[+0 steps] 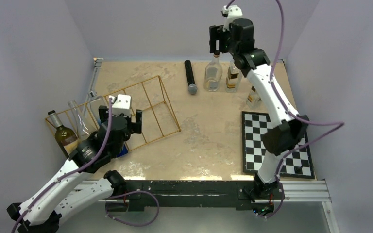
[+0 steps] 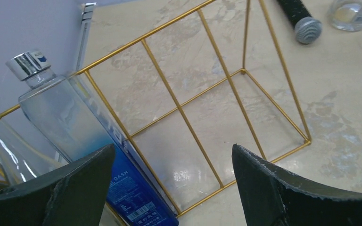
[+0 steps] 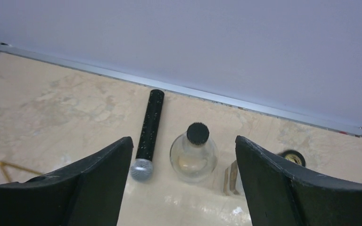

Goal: Take the wine bottle off the wine rack

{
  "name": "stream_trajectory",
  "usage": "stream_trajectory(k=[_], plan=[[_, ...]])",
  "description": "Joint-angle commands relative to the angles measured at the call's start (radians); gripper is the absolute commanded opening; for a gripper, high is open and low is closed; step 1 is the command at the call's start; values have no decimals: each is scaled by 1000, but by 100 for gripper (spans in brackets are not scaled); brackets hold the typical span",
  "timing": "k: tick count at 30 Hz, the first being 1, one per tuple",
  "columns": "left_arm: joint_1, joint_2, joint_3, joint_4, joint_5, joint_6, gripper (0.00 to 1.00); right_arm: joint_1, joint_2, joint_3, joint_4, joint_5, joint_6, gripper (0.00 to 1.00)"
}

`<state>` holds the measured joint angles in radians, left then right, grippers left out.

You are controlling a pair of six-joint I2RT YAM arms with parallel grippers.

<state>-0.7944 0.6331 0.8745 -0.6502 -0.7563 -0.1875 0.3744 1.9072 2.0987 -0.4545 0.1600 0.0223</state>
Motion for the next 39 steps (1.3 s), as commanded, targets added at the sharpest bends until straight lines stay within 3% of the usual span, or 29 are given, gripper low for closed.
stream_trajectory(k=[1, 4, 8, 12, 14, 20, 39], plan=[[123, 58, 103, -82, 26, -123, 96, 10, -239, -148, 12, -120, 32, 84], [216, 91, 145, -106, 64, -178, 95, 27, -408, -364, 60, -148, 58, 84], [302, 190, 235, -181, -24, -215, 93, 41, -613, -639, 135, -240, 139, 84], [540, 270, 293, -168, 154, -262, 92, 68, -733, -785, 142, -318, 167, 84], [632, 312, 307, -162, 228, -286, 92, 84, -768, -812, 126, -324, 159, 84], [707, 407, 318, -126, 210, -300, 95, 143, -810, -818, 108, -322, 147, 85], [770, 501, 257, -58, 219, -256, 89, 153, -862, -841, 86, -277, 130, 99]])
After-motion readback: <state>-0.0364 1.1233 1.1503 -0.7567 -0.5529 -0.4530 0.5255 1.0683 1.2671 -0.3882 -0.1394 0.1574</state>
